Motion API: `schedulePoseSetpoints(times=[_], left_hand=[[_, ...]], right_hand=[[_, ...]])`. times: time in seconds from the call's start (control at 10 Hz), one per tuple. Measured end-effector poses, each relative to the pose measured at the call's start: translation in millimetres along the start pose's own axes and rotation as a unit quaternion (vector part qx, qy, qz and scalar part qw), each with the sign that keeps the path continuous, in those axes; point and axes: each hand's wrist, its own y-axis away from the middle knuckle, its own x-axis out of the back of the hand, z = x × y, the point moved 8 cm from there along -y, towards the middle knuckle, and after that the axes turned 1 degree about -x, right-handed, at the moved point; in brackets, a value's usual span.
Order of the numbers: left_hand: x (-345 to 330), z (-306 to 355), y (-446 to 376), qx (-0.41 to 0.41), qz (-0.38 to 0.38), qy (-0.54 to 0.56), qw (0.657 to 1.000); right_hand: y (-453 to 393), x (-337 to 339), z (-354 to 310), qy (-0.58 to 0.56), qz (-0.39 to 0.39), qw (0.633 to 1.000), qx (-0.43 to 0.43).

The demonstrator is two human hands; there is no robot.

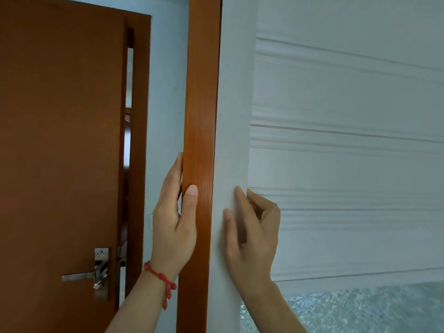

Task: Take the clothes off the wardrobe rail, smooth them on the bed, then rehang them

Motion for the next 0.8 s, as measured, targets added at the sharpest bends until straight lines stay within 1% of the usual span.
schedulePoseSetpoints(times=[0.1, 0.4, 0.5, 0.6, 0.7, 0.8], left_hand=[[0, -1, 0, 0.003, 0.001, 0.001, 1.0], [0, -3, 0, -0.008, 0.015, 0.014, 1.0], [2, -2, 1, -0.008, 0.024, 0.014, 1.0], [0, 1, 1, 0.001, 0.02, 0.004, 1.0], [7, 6, 2, -0.014, -0.009, -0.056, 0.998], [44, 16, -3, 0.009, 0.01, -0.073, 0.997]], right_hand=[[2, 0, 0, -0.01, 0.017, 1.0, -0.005], [5, -5, 0, 0.002, -0.002, 1.0, -0.002], [3, -5, 0, 0.019, -0.036, 0.999, 0.008], [-1, -4, 1, 0.004, -0.119, 0.993, 0.004], [-16, 8, 4, -0.062, -0.221, 0.973, -0.012], [-55, 54, 0, -0.148, -0.197, 0.969, -0.029]])
